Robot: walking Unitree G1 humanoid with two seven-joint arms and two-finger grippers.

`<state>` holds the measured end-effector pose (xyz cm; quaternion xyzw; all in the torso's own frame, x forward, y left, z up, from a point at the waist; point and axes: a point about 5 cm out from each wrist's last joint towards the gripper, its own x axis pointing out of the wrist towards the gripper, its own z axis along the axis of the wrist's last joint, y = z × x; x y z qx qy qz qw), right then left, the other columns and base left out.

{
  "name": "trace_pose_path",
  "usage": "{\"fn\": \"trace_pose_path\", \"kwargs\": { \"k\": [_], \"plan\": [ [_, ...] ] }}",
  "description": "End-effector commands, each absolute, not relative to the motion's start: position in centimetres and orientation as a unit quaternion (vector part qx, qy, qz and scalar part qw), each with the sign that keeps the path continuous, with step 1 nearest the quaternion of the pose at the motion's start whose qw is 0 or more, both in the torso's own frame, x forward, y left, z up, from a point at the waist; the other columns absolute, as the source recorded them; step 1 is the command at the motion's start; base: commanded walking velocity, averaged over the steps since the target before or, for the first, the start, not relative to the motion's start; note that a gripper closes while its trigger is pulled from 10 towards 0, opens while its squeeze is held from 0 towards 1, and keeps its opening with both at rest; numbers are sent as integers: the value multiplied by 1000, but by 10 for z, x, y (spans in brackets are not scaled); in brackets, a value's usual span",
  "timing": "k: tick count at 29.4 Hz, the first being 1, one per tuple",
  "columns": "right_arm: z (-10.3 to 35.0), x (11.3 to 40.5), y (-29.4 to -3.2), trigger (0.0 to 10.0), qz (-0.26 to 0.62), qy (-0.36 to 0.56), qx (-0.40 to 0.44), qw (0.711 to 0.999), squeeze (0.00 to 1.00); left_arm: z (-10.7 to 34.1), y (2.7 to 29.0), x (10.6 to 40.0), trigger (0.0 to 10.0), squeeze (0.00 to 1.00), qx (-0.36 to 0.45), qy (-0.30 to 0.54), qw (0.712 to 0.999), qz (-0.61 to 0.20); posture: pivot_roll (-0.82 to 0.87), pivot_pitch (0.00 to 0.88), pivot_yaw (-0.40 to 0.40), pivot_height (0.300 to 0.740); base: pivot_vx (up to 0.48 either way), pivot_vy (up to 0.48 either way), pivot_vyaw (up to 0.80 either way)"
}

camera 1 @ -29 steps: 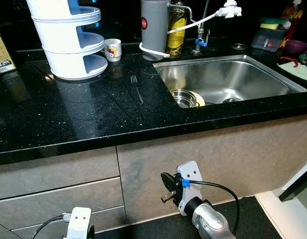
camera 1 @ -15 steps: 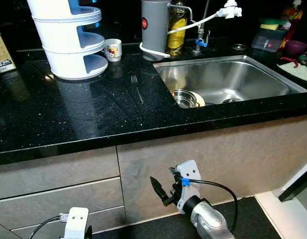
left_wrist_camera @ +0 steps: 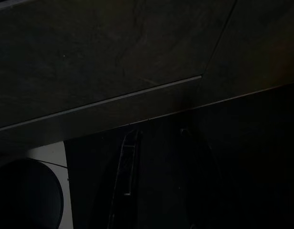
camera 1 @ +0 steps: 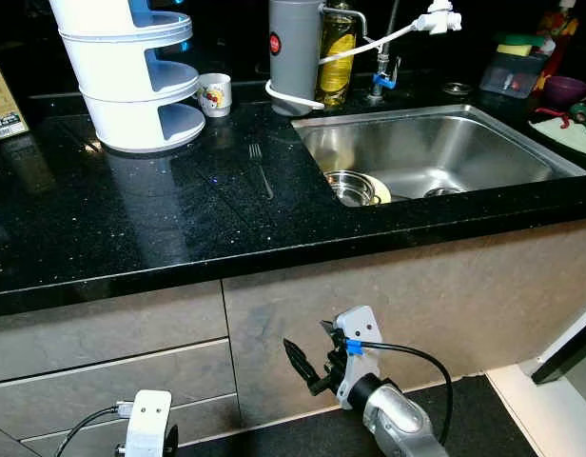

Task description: Kitchen organization

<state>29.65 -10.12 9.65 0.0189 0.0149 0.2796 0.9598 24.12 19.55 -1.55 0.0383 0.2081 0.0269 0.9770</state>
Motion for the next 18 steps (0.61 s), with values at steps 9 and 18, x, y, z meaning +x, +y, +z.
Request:
{"fn": "trace_pose_path", "kwargs": {
  "k": [9, 18],
  "plan": [
    [93, 295, -102, 0, 280, 23, 43, 959, 0, -24, 196, 232, 10000, 0, 41, 232, 972, 23, -60, 189, 22, 740, 0, 0, 0],
    [94, 299, -107, 8039, 266, 28, 57, 962, 0, -25, 196, 232, 10000, 0, 38, 233, 972, 24, -61, 188, 16, 740, 0, 0, 0]
  ]
}}
